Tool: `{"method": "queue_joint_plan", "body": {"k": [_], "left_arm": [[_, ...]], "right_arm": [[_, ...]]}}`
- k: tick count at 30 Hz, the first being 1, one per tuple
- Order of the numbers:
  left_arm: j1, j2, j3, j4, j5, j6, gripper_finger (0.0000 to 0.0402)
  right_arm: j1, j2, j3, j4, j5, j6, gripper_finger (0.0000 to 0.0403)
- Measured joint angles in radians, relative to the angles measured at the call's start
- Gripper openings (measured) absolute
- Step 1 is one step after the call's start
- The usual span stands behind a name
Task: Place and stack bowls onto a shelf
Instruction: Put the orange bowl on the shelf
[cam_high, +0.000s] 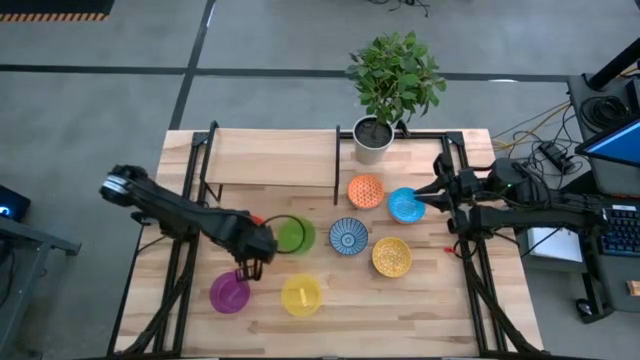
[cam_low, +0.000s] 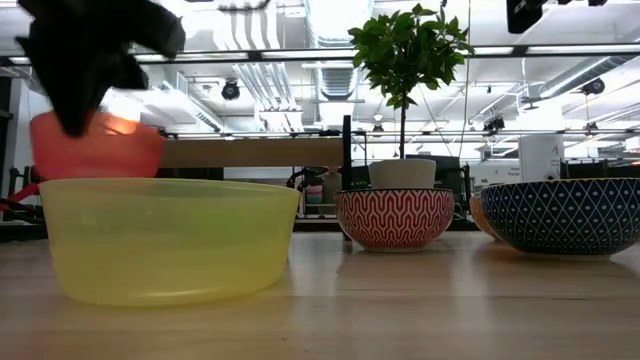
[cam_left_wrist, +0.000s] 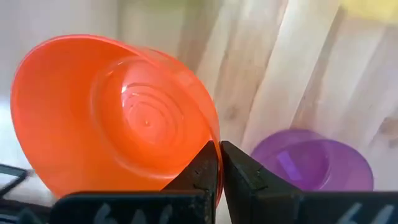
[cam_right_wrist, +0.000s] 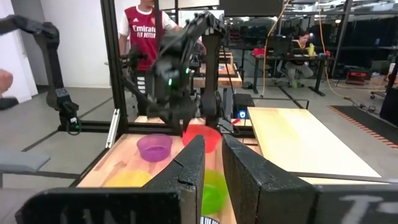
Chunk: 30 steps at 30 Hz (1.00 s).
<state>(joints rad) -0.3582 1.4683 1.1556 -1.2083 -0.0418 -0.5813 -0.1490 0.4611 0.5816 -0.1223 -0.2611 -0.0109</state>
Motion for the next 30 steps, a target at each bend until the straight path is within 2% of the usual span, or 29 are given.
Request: {"method": "queue_joint_plan", "body": {"k": [4, 9, 13, 16, 23, 27, 30], "left_arm": [[0.024, -0.075, 0.071, 0.0, -0.076, 0.053, 0.0], [0.053, -0.11, 0.275, 0.01, -0.221, 0.185, 0.0], [0.092, -0.105, 0.422, -0.087, -0.396, 0.281, 0.0], [0.159, -0.103, 0.463, -0.164, -0.481, 0.295, 0.0], [0.433, -0.094, 0.39, -0.262, -0.458, 0.232, 0.0], [0.591, -0.074, 0.324, -0.258, -0.358, 0.249, 0.0], [0.665, -0.056, 0.288, -0.255, -0.311, 0.268, 0.0]], "right_arm": [[0.0, 0.015, 0.0, 0.002, 0.0, -0.003, 0.0047], [0.0, 0.027, 0.0, 0.007, 0.0, -0.003, 0.0047], [0.0, 0.027, 0.003, 0.007, 0.0, -0.002, 0.0047], [0.0, 0.026, 0.005, 0.007, 0.0, -0.002, 0.0047], [0.0, 0.026, 0.005, 0.001, 0.0, -0.008, 0.0047], [0.0, 0.026, 0.005, 0.001, 0.0, -0.008, 0.0047], [0.0, 0.026, 0.005, 0.0, 0.0, -0.008, 0.0047]]}}
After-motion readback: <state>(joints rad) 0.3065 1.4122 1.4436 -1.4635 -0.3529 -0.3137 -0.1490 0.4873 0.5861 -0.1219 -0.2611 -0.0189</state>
